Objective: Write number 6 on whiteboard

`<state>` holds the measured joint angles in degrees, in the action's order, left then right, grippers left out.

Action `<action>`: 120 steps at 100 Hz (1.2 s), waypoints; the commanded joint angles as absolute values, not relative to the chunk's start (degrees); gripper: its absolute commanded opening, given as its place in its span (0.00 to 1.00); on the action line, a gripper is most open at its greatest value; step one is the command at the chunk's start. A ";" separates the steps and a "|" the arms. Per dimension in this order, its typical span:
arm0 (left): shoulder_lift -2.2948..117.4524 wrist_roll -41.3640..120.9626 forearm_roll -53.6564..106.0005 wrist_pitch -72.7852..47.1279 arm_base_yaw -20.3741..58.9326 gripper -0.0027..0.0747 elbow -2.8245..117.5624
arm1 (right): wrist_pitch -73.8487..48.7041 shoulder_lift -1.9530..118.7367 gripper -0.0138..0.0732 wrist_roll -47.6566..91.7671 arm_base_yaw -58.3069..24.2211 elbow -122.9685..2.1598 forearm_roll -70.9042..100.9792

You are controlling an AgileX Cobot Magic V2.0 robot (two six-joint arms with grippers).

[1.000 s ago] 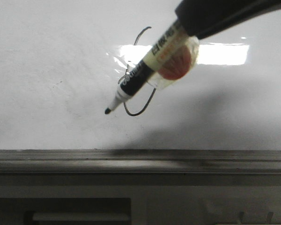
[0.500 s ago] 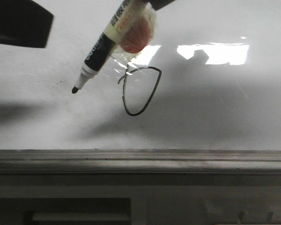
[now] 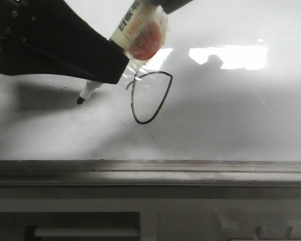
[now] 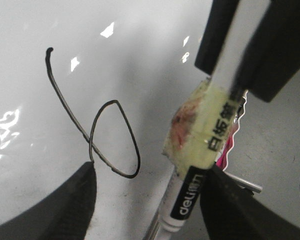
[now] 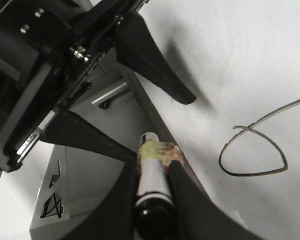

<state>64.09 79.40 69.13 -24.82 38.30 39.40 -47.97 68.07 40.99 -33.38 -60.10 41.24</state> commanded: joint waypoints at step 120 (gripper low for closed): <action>47.26 64.76 95.73 -5.51 36.26 0.01 27.71 | -40.75 48.75 0.67 39.62 -21.45 -47.09 42.59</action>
